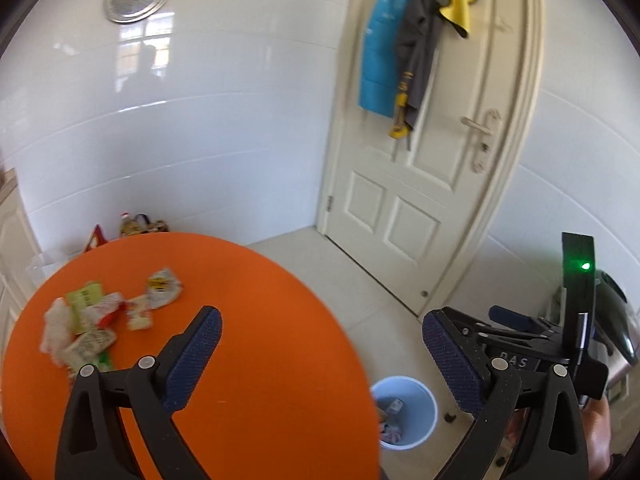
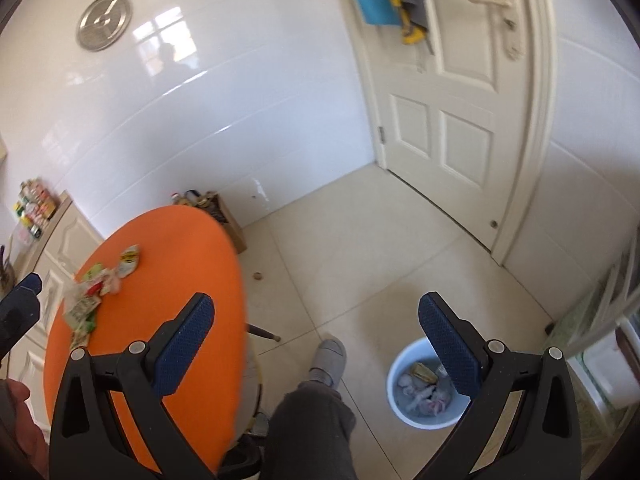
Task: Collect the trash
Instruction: 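Return both tools to the orange table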
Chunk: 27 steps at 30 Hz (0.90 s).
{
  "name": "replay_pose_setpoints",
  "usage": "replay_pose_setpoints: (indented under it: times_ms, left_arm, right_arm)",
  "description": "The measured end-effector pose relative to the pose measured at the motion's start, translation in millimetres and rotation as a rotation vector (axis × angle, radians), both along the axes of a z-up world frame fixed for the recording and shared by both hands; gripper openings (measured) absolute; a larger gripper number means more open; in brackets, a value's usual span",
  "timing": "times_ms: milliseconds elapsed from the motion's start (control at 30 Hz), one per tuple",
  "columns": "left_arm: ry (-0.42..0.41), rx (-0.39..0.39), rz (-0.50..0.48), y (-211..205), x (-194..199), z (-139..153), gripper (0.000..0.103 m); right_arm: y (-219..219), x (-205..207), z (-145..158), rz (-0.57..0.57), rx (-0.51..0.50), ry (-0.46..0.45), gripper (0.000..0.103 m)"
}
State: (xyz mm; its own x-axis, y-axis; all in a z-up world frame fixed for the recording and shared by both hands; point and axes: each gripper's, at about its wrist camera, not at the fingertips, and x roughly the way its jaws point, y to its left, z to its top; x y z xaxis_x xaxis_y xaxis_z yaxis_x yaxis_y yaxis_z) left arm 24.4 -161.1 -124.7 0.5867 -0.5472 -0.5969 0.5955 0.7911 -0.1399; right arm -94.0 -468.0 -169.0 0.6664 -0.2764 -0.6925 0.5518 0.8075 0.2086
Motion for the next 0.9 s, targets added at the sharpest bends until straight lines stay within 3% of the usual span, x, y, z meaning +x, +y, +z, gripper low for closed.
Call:
replay_pose_setpoints:
  times_ms: [500,733,900]
  left_arm:
    - [-0.033,-0.002,0.269,131,-44,4,0.099]
    - [0.004,0.027,0.343,164,-35,-9,0.099]
    - [0.034,0.075,0.33,159,5,-19,0.099]
  right_arm:
    - [99,91,31,0.26,-0.065,-0.026,0.103]
    - [133,129,29,0.342,-0.071,-0.013,0.103]
    - [148,160,12,0.385,-0.062,0.031,0.103]
